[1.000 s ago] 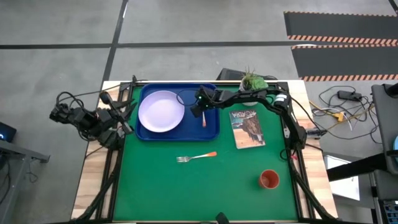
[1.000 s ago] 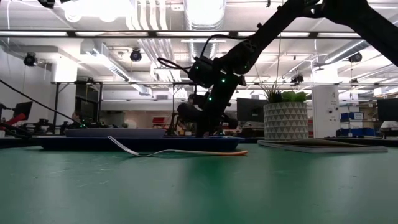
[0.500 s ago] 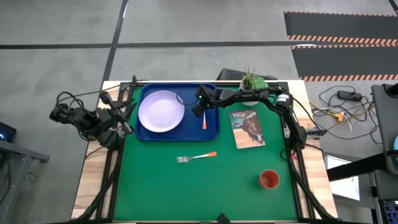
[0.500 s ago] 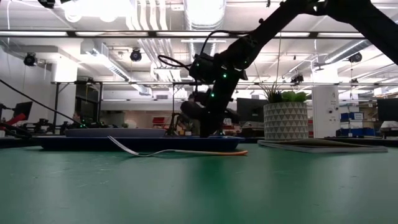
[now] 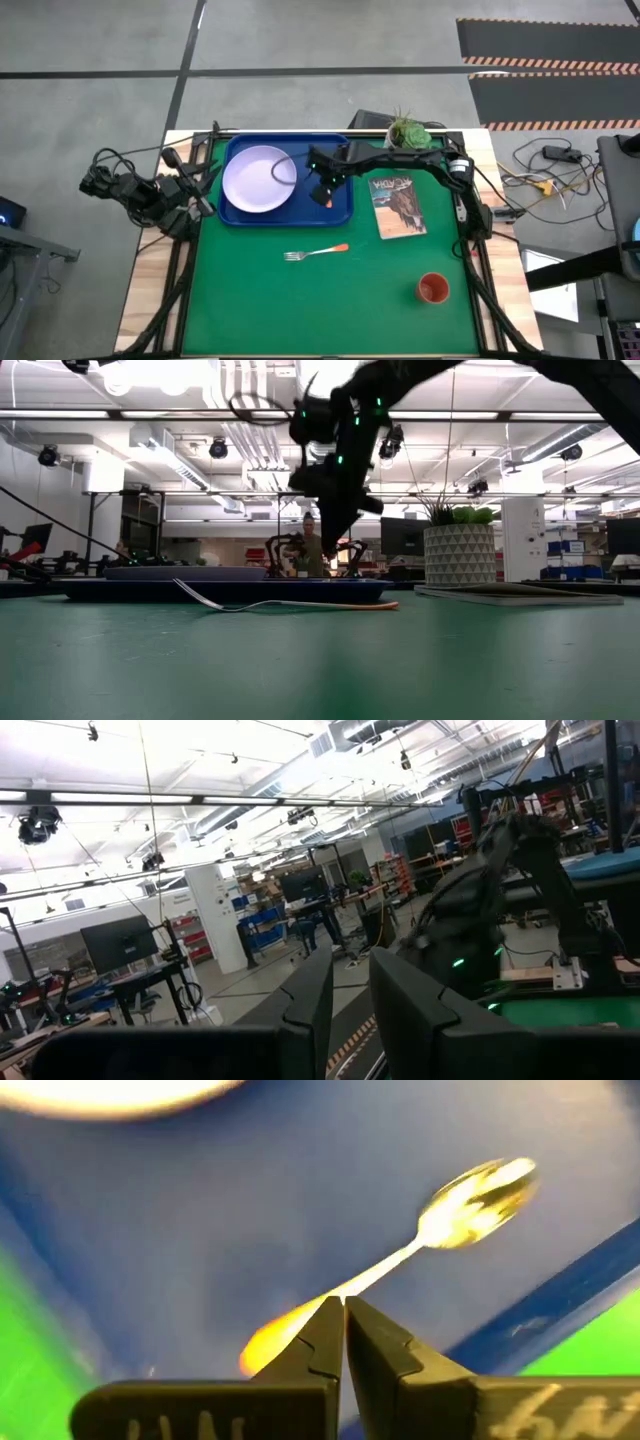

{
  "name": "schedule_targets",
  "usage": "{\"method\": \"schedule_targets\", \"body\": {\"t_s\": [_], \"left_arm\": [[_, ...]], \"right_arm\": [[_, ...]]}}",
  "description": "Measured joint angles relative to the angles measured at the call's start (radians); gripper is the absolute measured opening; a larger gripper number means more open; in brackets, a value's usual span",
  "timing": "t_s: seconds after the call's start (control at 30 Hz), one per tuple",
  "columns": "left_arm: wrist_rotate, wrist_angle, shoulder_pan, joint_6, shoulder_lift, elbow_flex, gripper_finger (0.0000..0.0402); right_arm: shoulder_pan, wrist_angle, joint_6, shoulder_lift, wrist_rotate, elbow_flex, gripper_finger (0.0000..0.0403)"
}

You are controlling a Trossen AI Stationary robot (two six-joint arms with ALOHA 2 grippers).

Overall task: Pick and place plate/cup/fork/spoon on tray
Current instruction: Put the orange fork on the blue serving tray

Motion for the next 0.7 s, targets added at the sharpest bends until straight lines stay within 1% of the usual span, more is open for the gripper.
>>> {"method": "schedule_targets", "body": {"t_s": [0.07, 0.13, 0.27, 0.33, 0.4, 0.53, 0.6, 0.7], "left_arm": [[0.0, -0.001, 0.0, -0.001, 0.004, 0.0, 0.0056], [0.0, -0.001, 0.0, -0.001, 0.007, 0.0, 0.0056], [0.0, -0.001, 0.0, -0.009, 0.021, 0.0, 0.0056], [0.0, -0.001, 0.0, -0.024, 0.024, 0.0, 0.0056], [0.0, 0.002, 0.0, -0.026, 0.027, 0.0, 0.0056], [0.0, 0.0, 0.0, -0.026, 0.029, 0.0, 0.0056], [0.0, 0.001, 0.0, -0.027, 0.03, 0.0, 0.0056], [0.0, -0.001, 0.0, -0.044, 0.038, 0.0, 0.0056]], "right_arm": [[0.042, -0.085, -0.025, -0.002, -0.041, 0.034, 0.0009], [0.091, -0.123, -0.047, -0.003, -0.082, 0.047, 0.0009], [0.193, -0.1, -0.052, -0.003, -0.148, 0.038, 0.0009], [0.246, -0.08, -0.05, -0.004, -0.162, 0.019, 0.0009], [0.297, -0.051, -0.042, -0.004, -0.158, 0.001, 0.0009], [0.375, 0.028, 0.03, -0.004, -0.129, -0.015, 0.0013], [0.401, 0.068, 0.054, -0.003, -0.099, -0.018, 0.0022], [0.43, 0.136, 0.057, 0.007, -0.061, -0.018, 0.0047]]}}
